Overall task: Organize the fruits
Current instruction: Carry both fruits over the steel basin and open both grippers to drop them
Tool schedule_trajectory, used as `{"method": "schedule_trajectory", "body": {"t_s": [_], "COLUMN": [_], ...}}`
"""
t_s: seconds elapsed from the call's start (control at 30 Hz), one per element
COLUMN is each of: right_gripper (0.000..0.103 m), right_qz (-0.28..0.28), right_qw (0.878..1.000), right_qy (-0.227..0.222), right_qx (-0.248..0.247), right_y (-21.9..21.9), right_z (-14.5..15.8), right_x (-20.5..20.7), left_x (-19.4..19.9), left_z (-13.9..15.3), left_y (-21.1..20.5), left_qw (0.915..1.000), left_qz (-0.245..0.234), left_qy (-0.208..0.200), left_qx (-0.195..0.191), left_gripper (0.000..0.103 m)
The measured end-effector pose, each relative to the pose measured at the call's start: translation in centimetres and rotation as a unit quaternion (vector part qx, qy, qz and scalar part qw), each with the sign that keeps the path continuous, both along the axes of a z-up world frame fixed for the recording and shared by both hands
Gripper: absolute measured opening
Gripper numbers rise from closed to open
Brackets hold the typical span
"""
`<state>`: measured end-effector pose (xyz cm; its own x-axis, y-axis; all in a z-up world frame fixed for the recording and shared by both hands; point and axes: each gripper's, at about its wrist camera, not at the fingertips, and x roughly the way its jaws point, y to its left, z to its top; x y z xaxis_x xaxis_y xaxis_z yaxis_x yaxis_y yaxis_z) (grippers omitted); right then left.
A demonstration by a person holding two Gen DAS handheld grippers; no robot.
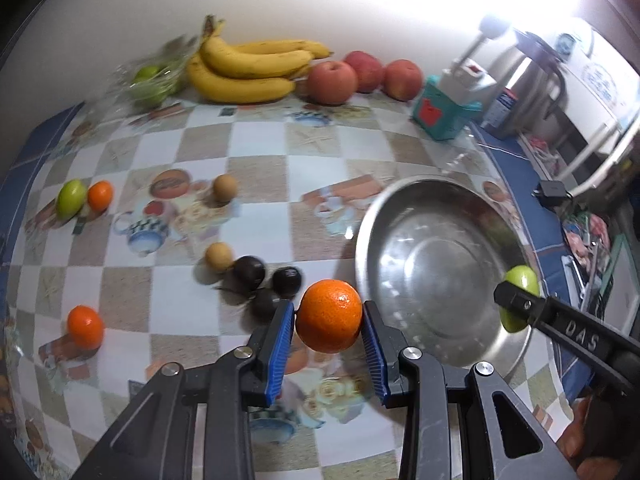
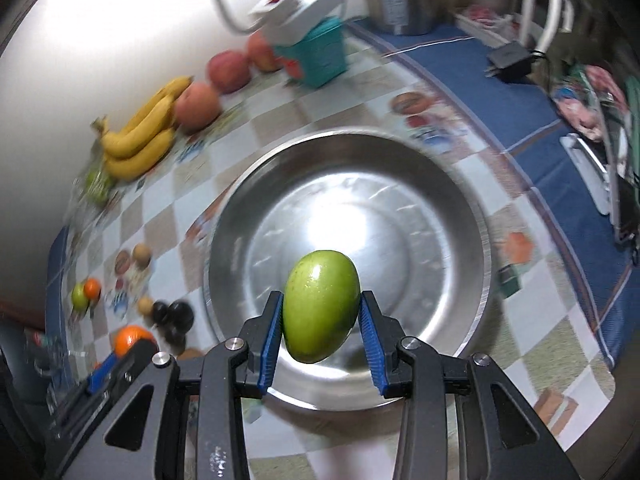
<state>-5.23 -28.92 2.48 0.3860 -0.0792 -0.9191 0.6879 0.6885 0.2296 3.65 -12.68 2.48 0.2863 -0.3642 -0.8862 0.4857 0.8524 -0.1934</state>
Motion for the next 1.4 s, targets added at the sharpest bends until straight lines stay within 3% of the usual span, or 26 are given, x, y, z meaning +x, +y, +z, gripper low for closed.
{"method": "schedule_trajectory", "body": {"t_s": [0.33,0.67,1.4], "right_gripper": [0.039,0.039,0.039], "right_qz": [-0.039,-0.045,-0.038], "right_qw": [0.999,0.999,0.997], "right_qy": [-0.002,0.019,0.060], "right_qx": [-0.013,-0.006,0.001], "right_y": [-2.9,-3.8,-3.6], "right_z": [-0.1,-2.0,-5.3], "right_x": [-1.0,-0.7,0.1], "left_x": [-2.1,-1.9,-2.4], "left_z": [-0.9,-1.5,-4.9], "left_y": [-5.1,-6.8,-8.9], "left_qw": [0.9964,0.9955,0.9917], "left_qz": [-0.076,-0.086,-0.118], "left_qy": [-0.038,-0.040,-0.030], "left_qx": [0.006,-0.005,0.042], "left_gripper": [0.037,0.037,0.037]}}
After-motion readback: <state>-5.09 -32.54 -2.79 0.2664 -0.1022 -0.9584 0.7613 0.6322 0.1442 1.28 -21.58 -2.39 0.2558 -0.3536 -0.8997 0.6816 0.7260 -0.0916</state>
